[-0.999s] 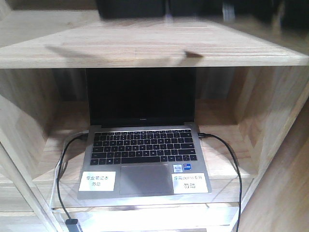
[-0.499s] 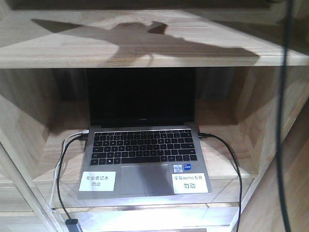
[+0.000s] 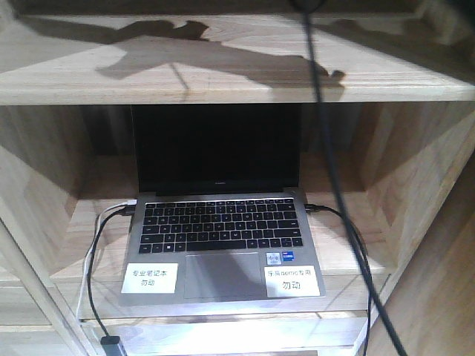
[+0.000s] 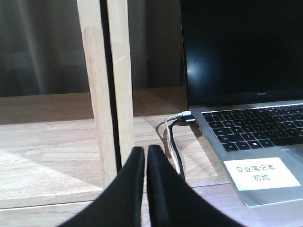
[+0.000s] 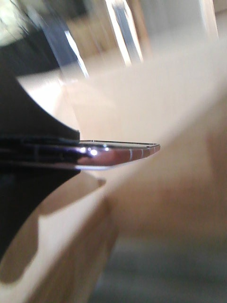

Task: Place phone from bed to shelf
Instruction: 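Raise the right gripper with the phone above the upper shelf, then lower the phone flat onto the upper shelf and open the right gripper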

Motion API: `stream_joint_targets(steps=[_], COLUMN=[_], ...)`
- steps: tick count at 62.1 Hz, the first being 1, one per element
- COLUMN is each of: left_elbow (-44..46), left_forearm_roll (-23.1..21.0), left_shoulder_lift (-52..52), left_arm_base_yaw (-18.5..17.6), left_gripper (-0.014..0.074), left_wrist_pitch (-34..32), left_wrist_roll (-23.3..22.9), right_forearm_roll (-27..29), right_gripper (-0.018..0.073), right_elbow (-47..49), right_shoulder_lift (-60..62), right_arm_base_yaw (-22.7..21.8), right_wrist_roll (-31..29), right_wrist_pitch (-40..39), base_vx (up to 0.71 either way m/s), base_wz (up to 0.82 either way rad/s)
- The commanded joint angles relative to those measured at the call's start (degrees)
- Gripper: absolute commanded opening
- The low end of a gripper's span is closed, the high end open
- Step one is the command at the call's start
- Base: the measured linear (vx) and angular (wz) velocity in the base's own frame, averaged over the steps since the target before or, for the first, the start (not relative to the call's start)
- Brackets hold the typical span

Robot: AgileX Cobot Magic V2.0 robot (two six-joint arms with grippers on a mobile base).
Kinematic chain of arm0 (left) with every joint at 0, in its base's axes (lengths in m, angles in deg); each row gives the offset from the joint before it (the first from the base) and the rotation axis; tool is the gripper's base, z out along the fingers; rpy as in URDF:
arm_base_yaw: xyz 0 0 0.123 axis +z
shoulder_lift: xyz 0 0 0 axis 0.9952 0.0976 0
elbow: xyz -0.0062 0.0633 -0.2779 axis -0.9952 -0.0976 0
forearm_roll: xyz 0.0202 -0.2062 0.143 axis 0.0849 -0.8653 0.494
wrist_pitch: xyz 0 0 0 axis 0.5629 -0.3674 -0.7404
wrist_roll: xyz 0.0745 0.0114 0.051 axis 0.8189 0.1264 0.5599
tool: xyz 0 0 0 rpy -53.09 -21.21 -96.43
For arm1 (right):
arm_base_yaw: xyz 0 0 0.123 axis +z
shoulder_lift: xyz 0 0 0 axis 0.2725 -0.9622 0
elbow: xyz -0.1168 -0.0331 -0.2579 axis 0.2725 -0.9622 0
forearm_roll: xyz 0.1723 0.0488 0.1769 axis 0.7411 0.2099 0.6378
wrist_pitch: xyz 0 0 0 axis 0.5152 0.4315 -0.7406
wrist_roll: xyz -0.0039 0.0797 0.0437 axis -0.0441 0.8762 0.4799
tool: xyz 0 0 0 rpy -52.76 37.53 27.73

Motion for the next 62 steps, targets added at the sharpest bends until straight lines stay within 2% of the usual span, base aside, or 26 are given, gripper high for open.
stream_joint_targets(steps=[1, 43, 55, 62], left_elbow=[-0.16, -0.16, -0.16, -0.16], left_forearm_roll=[-0.49, -0.49, -0.49, -0.49], left_shoulder_lift=[-0.27, -0.27, -0.27, -0.27], left_arm_base_yaw=[-0.23, -0.23, -0.23, -0.23], left_gripper=[0.0001, 0.0001, 0.0001, 0.0001], left_wrist_pitch=[-4.22, -4.22, -4.22, -4.22], left_wrist_roll=[-0.22, -0.22, -0.22, -0.22], right_forearm_roll=[2.28, 2.15, 2.15, 2.09], right_gripper=[-0.0001, 0.002, 0.0113, 0.0235], right_elbow=[1.99, 1.99, 1.99, 1.99], right_shoulder_lift=[0.88, -6.12, -6.12, -6.12], right_arm_base_yaw=[0.31, 0.21, 0.21, 0.21], right_wrist_roll=[-0.21, -0.99, -0.99, -0.99], right_wrist_pitch=[-4.75, -5.07, -5.29, -5.29], base_vx=[0.0, 0.0, 0.0, 0.0], base_wz=[0.0, 0.0, 0.0, 0.0])
